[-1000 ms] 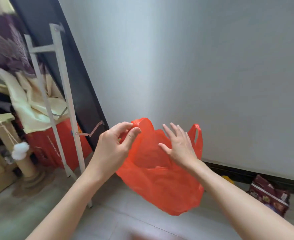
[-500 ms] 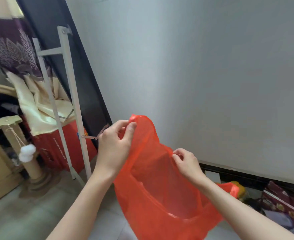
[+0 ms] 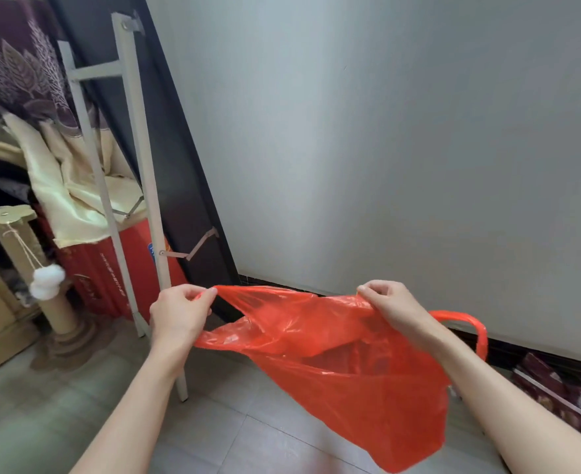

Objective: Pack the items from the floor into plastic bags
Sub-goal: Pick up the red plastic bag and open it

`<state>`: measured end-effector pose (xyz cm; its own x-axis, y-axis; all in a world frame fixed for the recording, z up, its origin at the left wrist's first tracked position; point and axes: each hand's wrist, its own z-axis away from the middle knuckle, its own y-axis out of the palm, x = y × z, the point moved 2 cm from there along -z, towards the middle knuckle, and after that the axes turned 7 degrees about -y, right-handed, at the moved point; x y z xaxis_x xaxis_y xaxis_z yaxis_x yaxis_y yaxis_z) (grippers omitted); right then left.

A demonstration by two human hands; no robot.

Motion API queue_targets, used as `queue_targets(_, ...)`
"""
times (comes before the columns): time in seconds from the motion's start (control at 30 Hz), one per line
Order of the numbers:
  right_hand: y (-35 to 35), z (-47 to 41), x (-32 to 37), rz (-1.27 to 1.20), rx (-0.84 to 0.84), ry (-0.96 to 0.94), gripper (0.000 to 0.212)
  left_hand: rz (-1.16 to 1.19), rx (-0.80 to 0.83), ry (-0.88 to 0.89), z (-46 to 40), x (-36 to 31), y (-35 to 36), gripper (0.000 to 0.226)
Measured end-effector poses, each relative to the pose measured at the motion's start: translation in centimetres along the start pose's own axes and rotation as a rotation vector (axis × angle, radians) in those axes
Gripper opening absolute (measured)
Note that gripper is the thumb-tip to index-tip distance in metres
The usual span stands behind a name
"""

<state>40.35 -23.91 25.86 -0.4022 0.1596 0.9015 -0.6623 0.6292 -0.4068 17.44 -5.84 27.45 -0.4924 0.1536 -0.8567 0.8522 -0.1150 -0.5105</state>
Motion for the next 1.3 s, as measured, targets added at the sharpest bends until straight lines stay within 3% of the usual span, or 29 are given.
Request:
queue_targets(0.1,-0.3,0.6,0.9,-0.111,0.187,0.053,0.034,-0.110,0.015,-0.073,-0.3,1.7,0.8,0.009)
queue_targets(0.17,0.1,0.8,1.3,-0.189,0.267,0.093,0.028,-0.216,-0.059,-0.021,0.0,1.2,1.2,0.025)
queue_targets(0.23,0.7,0.6,1.4,-0.231,0.260,0.104,0.023,-0.225,-0.194,0.221,1.4,-0.8,1.7,0.032)
queue_targets(0.3,1.3,0.3,1.3,-0.297,0.190,0.113,0.023,-0.193,-0.251,0.596,3.9,-3.4,2.6,0.029)
queue_targets(0.37,1.6,0.0,1.2,-0.372,0.128,0.127,0.025,-0.260,-0.184,0.939,6.5,-4.7,4.2,0.028)
queue_targets(0.43,1.7,-0.1,1.4,-0.475,0.100,0.147,0.026,-0.415,-0.048,1.085,7.7,-4.5,6.1,0.039)
queue_targets(0.5,1.8,0.1,1.8,-0.588,0.128,0.168,0.027,-0.512,0.030,1.069,7.3,-3.8,7.0,0.048)
queue_targets(0.67,1.8,0.9,2.9,-0.632,0.316,0.209,0.026,-0.192,0.056,1.138,6.3,-4.4,6.2,0.012)
queue_targets(0.73,1.6,0.6,2.7,-0.528,0.195,0.173,0.025,-0.130,0.138,1.091,6.6,-4.8,6.1,0.015)
queue_targets(0.87,0.4,0.0,1.5,0.111,-0.274,-0.113,0.009,-0.065,0.210,0.717,6.5,-3.8,6.5,0.016)
queue_targets(1.03,0.8,0.4,2.7,0.205,-0.429,-0.378,0.002,-0.100,0.025,0.437,5.3,-3.2,6.3,0.016)
queue_targets(1.13,2.1,1.1,2.9,0.330,-0.316,-0.485,0.016,-0.032,-0.005,0.337,4.7,-2.9,5.8,0.016)
queue_targets(1.3,3.2,2.0,1.2,0.663,-0.053,-0.449,0.084,0.177,0.139,0.306,4.6,-3.2,4.3,0.018)
